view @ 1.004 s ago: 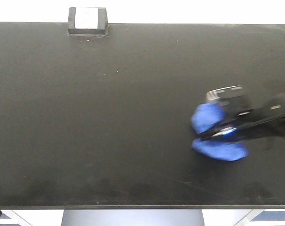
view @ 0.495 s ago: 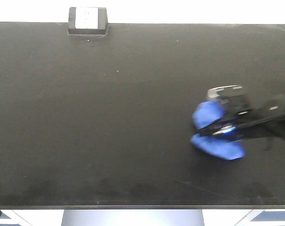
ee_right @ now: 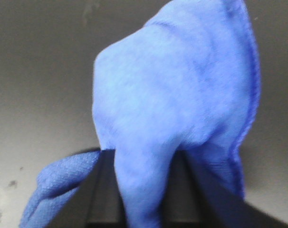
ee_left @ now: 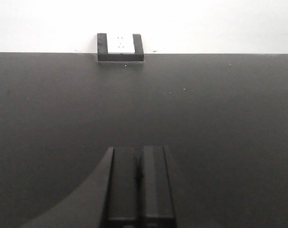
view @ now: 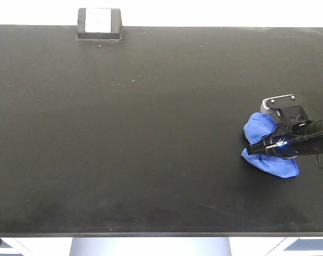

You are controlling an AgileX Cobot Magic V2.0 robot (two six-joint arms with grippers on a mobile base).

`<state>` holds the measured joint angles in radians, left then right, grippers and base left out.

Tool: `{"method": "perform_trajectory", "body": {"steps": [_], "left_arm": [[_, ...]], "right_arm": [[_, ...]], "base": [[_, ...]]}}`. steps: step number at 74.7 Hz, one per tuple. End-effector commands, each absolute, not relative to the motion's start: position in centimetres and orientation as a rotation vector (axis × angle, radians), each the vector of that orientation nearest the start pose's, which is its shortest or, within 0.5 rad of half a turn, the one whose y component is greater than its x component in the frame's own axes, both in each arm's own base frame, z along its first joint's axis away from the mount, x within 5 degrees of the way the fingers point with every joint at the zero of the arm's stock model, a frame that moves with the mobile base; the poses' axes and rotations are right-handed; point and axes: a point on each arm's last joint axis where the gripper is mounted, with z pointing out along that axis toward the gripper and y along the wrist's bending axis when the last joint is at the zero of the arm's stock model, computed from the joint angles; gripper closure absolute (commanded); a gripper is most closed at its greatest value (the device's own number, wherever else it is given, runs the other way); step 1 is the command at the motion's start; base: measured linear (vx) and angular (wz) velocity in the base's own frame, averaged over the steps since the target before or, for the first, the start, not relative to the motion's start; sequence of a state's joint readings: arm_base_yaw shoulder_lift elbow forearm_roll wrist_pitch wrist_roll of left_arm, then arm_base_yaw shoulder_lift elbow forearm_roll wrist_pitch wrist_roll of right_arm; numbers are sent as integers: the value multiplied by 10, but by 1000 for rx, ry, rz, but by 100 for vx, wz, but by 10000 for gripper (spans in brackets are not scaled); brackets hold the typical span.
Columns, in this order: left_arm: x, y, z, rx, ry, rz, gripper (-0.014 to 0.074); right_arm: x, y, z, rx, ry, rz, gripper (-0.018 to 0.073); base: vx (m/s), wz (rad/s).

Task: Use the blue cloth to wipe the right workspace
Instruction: 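Open the right gripper and release the cloth on the counter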

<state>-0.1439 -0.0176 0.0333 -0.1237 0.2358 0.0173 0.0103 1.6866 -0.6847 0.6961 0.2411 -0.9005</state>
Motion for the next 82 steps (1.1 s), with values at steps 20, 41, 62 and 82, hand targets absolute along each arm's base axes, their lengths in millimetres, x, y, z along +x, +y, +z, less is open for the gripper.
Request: {"method": "perform_trajectory", "body": {"steps": [20,41,62,82], "left_arm": [[54,-10,197,45,1631,-220,603],[54,-10,197,45,1631,-220,603],[54,-10,197,46,1631,-219,603],[54,-10,197,46,1632,-219,603]], "right_arm": [[271,17,209,-348,2378,107,-27],[208,25,303,-282,2086,223,160],[136,30,354,-304,1838,254,571],[99,33,373,-287,1679,295,567]], "base": [[0,0],[0,0],[0,0],[0,0]]}}
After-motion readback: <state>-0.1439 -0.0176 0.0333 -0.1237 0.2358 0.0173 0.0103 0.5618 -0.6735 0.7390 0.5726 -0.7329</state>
